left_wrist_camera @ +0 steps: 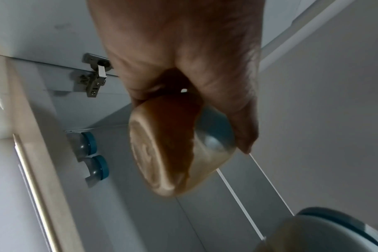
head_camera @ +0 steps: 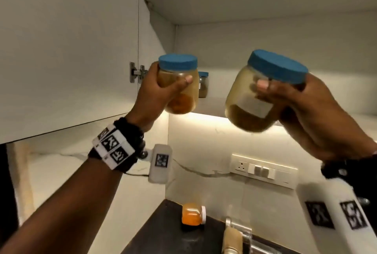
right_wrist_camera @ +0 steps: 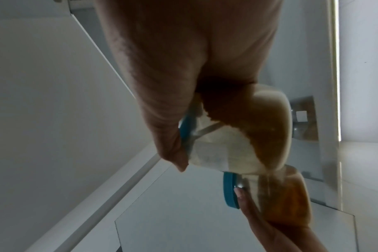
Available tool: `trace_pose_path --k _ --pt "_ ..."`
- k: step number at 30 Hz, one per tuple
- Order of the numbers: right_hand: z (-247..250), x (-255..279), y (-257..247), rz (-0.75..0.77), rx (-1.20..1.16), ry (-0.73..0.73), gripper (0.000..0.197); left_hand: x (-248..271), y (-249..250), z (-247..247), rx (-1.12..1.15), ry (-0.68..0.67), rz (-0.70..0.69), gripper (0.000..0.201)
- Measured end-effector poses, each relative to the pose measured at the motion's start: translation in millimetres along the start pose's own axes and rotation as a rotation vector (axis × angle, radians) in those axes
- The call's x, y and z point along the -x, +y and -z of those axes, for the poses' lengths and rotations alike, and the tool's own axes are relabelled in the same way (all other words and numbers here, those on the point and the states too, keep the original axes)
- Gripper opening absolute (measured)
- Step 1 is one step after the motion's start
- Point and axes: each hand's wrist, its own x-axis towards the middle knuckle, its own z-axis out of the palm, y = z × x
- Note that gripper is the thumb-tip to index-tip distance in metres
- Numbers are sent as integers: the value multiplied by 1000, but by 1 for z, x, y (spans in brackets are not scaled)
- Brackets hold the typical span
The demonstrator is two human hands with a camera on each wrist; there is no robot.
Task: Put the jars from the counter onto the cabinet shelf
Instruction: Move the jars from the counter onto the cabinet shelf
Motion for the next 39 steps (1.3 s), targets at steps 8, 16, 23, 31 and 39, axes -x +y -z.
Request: trace_pose_path --k 8,16,23,31,39 --pt "-9 -93 -4 -195 136 58 56 -85 -28 15 4 -40 149 73" --pt "-16 -163 33 -420 170 212 51 -147 -60 21 1 -54 300 85" --pt "-13 -214 84 -567 272 262 74 -173 -75 10 -64 -121 422 49" --pt "-15 -234 112 -677 509 214 38 -191 -84 6 -224 -293 656 58" --pt "-8 -244 142 -647 679 103 42 -226 -124 10 -386 -368 722 122"
